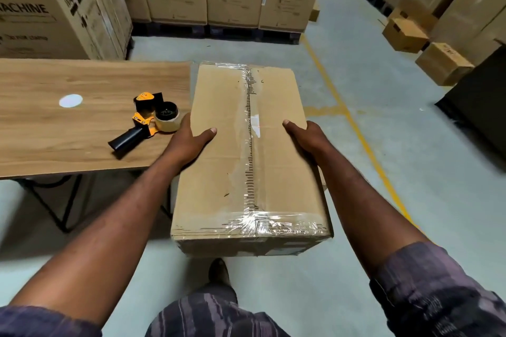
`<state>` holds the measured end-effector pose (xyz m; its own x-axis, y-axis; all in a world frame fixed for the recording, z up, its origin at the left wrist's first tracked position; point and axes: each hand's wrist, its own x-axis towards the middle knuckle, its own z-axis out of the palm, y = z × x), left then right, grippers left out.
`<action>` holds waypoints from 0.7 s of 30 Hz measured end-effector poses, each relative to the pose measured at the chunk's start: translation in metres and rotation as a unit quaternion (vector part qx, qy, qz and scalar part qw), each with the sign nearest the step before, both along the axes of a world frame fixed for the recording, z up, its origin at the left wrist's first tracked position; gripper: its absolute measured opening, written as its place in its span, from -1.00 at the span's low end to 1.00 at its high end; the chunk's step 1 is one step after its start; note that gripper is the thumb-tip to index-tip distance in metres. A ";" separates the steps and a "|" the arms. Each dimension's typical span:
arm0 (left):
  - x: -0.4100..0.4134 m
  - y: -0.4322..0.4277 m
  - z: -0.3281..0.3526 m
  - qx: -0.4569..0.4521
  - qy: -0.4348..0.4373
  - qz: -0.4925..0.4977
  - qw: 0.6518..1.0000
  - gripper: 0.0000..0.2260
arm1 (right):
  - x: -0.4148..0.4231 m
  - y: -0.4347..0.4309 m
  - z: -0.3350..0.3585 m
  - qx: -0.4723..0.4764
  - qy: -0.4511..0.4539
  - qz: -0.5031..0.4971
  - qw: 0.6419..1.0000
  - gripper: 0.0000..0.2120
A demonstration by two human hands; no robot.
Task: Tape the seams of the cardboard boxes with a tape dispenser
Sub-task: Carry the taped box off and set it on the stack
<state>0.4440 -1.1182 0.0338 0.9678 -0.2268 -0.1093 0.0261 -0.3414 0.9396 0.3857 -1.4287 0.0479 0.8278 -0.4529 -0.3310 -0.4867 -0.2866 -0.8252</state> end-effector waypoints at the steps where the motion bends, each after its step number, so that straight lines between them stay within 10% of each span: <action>1: 0.014 -0.009 -0.005 -0.007 0.007 0.003 1.000 -0.41 | 0.013 -0.009 0.000 -0.003 0.002 0.004 1.000 -0.22; 9: 0.099 -0.076 -0.018 0.008 0.034 -0.017 0.999 -0.40 | 0.095 -0.068 -0.007 0.011 0.020 -0.004 1.000 -0.54; 15: 0.145 -0.122 -0.041 0.047 0.076 -0.009 0.996 -0.34 | 0.143 -0.120 -0.045 0.034 0.035 -0.009 0.999 -0.21; 21: 0.187 -0.173 -0.076 0.102 0.103 0.047 0.988 -0.22 | 0.198 -0.168 -0.088 0.026 0.029 0.016 0.999 -0.38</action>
<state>0.6306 -1.2908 -0.0425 0.9361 -0.0904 -0.3399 0.2496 -0.5100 0.8231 0.5841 -1.5970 -0.0404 0.8202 -0.4077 -0.4014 -0.5259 -0.2609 -0.8095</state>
